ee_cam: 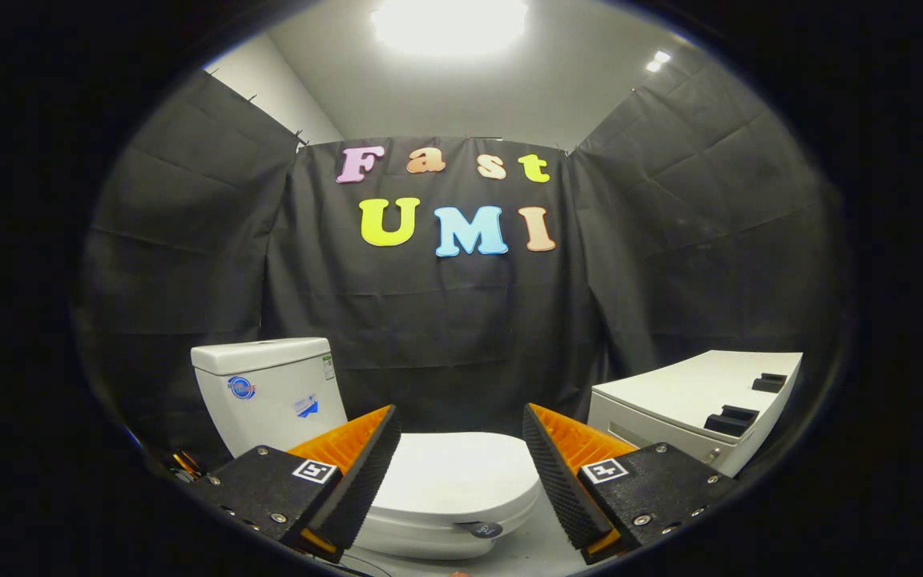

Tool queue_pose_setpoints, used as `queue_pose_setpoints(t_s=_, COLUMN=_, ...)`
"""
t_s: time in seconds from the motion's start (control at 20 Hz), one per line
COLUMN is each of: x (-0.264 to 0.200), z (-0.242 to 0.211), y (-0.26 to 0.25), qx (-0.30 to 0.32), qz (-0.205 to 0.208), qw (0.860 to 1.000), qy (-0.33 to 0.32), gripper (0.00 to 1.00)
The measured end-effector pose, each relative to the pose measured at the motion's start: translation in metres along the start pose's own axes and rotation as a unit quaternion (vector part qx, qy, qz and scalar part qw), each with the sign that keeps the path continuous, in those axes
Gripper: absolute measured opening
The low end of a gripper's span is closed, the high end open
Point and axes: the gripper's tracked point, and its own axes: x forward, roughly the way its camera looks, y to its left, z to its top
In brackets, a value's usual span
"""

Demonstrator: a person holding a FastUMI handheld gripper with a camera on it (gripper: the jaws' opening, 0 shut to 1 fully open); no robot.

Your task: Open the toilet lid.

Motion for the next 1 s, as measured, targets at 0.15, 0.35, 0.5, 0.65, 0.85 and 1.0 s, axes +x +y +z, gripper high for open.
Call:
queue_pose_setpoints(t_s=0.15, x=0.008, z=-0.019, y=0.005, qx=0.012, qz=0.002, qw=1.0, qy=0.02, gripper=0.95)
queue_pose_setpoints(t_s=0.35, x=0.019, z=-0.034, y=0.003, qx=0.042, qz=-0.003, qw=0.999, qy=0.028, gripper=0.95)
queue_pose_setpoints(t_s=0.5, x=0.029, z=-0.046, y=0.001, qx=0.086, qz=-0.011, qw=0.996, qy=0.03, gripper=0.94)
queue_pose_setpoints(t_s=0.65, x=0.037, z=-0.06, y=-0.002, qx=0.125, qz=-0.02, qw=0.991, qy=0.036, gripper=0.95)
queue_pose_setpoints(t_s=0.85, x=0.048, z=-0.089, y=-0.011, qx=0.185, qz=-0.038, qw=0.981, qy=0.056, gripper=0.96)
queue_pose_setpoints(t_s=1.0, x=0.053, z=-0.113, y=-0.016, qx=0.234, qz=-0.051, qw=0.968, qy=0.07, gripper=0.96)
